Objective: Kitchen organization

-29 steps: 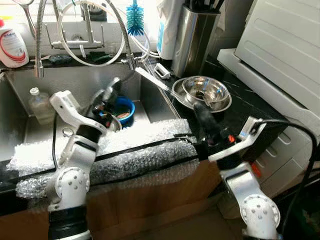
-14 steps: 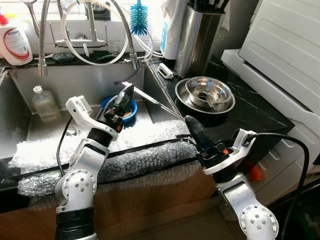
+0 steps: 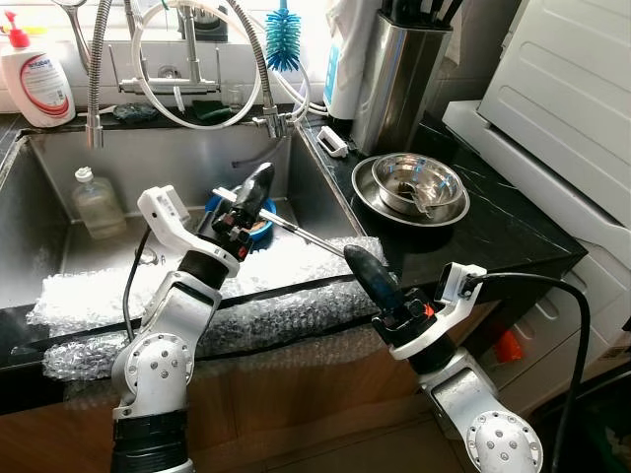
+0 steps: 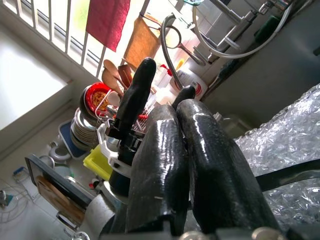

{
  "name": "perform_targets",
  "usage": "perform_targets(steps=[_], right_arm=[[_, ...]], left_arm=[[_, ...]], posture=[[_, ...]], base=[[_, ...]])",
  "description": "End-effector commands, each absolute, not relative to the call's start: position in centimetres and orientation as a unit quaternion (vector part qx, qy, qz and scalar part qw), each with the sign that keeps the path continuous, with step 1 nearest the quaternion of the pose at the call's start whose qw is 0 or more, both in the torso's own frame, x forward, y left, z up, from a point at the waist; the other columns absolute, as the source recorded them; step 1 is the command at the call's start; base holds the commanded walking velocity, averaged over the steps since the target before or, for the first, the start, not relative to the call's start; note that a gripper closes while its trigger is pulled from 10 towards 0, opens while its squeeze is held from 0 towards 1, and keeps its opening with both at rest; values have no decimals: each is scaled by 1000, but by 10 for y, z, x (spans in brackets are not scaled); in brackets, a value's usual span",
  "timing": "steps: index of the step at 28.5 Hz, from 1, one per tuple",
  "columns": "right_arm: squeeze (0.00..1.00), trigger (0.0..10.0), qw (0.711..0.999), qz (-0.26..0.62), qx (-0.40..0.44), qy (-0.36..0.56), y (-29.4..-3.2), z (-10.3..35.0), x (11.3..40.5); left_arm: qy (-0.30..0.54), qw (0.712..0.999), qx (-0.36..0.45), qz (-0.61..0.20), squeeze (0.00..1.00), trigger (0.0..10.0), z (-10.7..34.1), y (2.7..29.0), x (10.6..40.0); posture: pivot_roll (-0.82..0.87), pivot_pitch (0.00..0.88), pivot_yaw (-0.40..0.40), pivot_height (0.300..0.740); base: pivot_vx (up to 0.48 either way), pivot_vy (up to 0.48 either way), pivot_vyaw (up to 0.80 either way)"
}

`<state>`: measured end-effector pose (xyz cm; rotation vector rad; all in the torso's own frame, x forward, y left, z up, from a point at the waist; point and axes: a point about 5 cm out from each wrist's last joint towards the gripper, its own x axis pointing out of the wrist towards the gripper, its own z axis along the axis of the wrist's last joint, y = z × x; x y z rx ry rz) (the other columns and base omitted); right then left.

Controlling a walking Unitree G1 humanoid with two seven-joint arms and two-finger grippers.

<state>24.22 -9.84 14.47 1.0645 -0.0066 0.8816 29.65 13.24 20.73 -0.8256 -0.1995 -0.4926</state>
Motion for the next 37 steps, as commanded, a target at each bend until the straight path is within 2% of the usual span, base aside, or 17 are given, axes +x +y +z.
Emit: perform_targets(steps=[1, 10, 21, 24, 37], right_arm=[[0, 10000, 775, 414, 477, -16, -100, 151, 241], [0, 10000, 787, 403, 467, -17, -100, 147, 245], [0, 10000, 790, 402, 463, -22, -100, 147, 246], [0, 10000, 792, 401, 460, -25, -100, 147, 247], [0, 10000, 798, 395, 454, -26, -100, 146, 248]], left_arm=[[-97, 881, -391, -248, 0, 0, 211, 127, 294], [-88, 881, -388, -255, 0, 0, 211, 125, 294], [-72, 867, -424, -252, 0, 0, 210, 121, 294], [-74, 853, -456, -243, 0, 0, 211, 122, 295], [-64, 847, -473, -234, 0, 0, 212, 123, 296]], posture=[[13, 4, -98, 740], [15, 7, -97, 740], [14, 10, -94, 740], [13, 9, -93, 740], [13, 11, -95, 740]], base=[[0, 0, 0], [0, 0, 0], [0, 0, 0], [0, 0, 0], [0, 0, 0]])
